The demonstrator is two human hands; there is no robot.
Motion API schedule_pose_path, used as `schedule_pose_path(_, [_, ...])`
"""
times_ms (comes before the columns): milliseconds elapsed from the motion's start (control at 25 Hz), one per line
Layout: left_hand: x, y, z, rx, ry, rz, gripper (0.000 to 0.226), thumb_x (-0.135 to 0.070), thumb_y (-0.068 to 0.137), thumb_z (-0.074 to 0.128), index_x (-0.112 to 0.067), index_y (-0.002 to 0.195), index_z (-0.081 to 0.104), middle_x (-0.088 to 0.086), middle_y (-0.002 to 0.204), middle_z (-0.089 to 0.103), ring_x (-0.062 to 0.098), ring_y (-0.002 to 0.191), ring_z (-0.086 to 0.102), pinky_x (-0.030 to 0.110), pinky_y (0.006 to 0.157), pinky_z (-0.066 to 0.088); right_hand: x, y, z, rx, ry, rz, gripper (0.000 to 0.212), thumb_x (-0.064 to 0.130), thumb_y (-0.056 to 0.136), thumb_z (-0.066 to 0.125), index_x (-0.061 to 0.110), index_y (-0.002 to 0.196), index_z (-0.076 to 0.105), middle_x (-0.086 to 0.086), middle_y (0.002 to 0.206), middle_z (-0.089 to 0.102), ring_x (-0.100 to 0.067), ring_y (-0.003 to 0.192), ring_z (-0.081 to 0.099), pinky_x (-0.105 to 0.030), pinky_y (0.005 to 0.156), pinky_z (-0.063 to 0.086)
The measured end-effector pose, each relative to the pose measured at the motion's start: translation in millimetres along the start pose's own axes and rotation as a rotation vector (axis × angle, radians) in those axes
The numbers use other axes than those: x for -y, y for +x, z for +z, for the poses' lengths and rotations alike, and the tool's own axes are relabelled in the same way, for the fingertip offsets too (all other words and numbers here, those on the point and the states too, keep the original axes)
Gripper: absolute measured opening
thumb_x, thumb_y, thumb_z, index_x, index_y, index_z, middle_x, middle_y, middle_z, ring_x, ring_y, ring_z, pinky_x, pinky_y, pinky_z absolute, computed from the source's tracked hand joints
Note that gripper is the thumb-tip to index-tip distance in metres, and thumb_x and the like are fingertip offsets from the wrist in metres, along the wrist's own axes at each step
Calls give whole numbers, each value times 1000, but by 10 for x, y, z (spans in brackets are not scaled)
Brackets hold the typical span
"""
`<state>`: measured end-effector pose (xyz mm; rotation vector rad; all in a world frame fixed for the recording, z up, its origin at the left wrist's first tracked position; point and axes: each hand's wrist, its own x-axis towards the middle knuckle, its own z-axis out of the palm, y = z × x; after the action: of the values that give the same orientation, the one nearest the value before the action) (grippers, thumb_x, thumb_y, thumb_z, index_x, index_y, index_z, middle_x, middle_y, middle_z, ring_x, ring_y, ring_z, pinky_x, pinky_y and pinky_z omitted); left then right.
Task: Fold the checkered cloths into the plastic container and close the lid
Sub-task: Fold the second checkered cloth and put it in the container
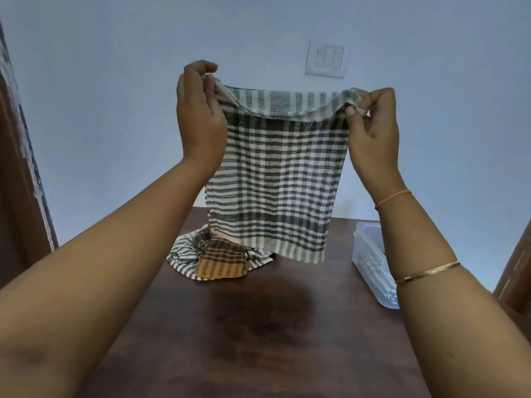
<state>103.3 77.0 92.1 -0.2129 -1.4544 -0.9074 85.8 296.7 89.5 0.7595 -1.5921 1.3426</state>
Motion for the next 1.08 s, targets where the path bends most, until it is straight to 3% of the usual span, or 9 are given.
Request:
schedule_pose_path(80, [5,-29,-4,-2,2,-5,28,-14,100,32,-4,116,51,-1,105,49,-8,89,48,3,79,37,-12,-28,6,-33,-9,-13,32,3,92,44,29,80,30,16,84,46,-4,90,50,-6,74,38])
schedule_pose_path(160, [10,-34,-14,7,1,6,28,-12,99,32,-4,117,51,0,107,48,-12,89,47,1,81,36,-5,-36,-12,-118,-13,-29,32,2,92,43,30,81,31,18,83,48,10,80,52,-8,72,41])
schedule_pose_path(280, [-19,-63,-29,42,27,61,27,-11,98,37,-2,119,51,2,105,50,-8,91,46,-1,80,34,15,-34,-55,-251,-45,-65,33,2,90,41,32,82,30,19,77,47,12,65,51,-12,65,41])
schedule_pose_path(440, [20,-49,-2,16,45,56,25,-13,96,40,-4,116,54,-2,107,50,-6,94,48,2,86,36,-21,1,-80,-345,-32,-57,32,1,88,39,31,81,30,20,80,49,14,74,54,-10,70,43])
schedule_pose_path(560, [150,-61,120,61,-2,-222,21,-16,95,42,-13,112,55,-6,102,53,14,98,58,32,89,52,-190,24,-77,-309,-14,84,32,2,90,39,31,79,32,16,86,54,13,80,57,-6,78,45])
schedule_pose_path(680, [185,-133,235,176,-38,-515,20,-14,97,43,-14,113,56,-7,99,53,15,96,57,32,88,52,-371,10,-67,-218,-106,261,34,3,94,39,29,75,30,14,79,45,9,71,49,0,64,40])
schedule_pose_path(800, [86,-76,240,155,-74,-455,18,-14,97,43,-17,109,56,-12,96,53,9,93,56,28,89,52,-398,45,-110,-228,-93,239,34,2,94,38,29,75,30,12,80,46,7,76,51,-1,67,41])
schedule_pose_path(920, [-42,0,213,69,-63,-320,18,-16,96,44,-16,110,55,-14,97,53,2,89,53,12,79,46,-283,101,-154,-320,-25,161,31,3,91,42,28,76,32,14,81,49,2,82,55,-7,77,45])
schedule_pose_path(1080, [-200,-198,123,-37,-24,-120,23,-19,96,39,-10,113,53,-10,104,54,1,92,51,8,76,40,-136,-55,-216,-426,7,89,28,6,86,45,27,75,31,12,70,39,4,58,43,-12,61,39])
